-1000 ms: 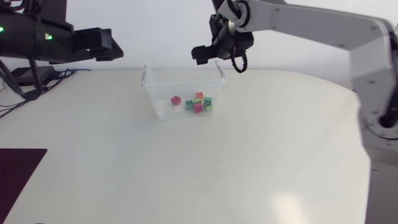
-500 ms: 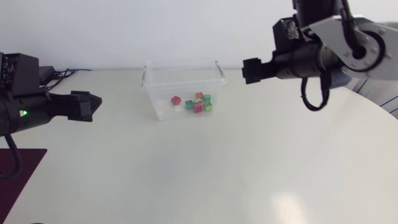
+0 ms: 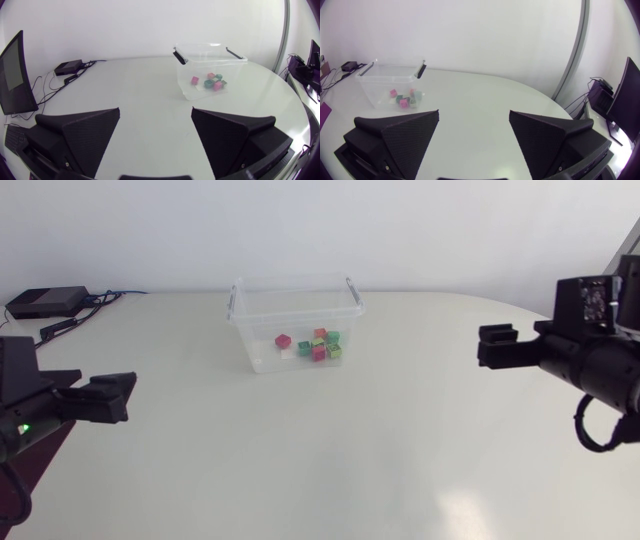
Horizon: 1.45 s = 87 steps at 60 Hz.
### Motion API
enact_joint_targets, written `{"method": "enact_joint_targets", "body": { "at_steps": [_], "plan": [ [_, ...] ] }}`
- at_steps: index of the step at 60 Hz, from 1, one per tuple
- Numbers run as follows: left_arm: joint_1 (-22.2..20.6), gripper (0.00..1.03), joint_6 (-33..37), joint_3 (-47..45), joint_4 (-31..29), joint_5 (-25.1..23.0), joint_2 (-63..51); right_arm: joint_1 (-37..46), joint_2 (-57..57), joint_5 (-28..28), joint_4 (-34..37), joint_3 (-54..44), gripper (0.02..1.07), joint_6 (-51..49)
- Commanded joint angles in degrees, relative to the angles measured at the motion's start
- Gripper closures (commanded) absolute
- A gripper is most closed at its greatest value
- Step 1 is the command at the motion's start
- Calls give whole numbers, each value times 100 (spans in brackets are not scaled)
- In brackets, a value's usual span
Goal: Place the duplo bricks in the container
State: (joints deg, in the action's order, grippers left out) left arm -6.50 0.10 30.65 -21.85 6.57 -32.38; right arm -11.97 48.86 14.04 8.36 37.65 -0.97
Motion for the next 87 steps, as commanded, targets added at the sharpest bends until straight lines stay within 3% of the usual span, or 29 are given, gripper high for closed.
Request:
{"method": "enact_joint_targets", "body": {
  "at_steps": [1, 18, 76, 87],
  "plan": [
    [123, 3, 184, -314, 128, 38, 294, 160, -421, 125, -124, -390, 6, -202],
    [518, 3, 438, -1149, 638, 38, 1322, 819, -2021, 151, -502, -1497, 6, -492],
    [650, 4, -9, -3062, 2182, -656, 3235, 1196, -4881, -1401, -835, -3761, 6, 96],
    [650, 4, -10, -3065, 2185, -657, 3238, 1197, -4886, -1404, -836, -3765, 6, 97]
  ]
}}
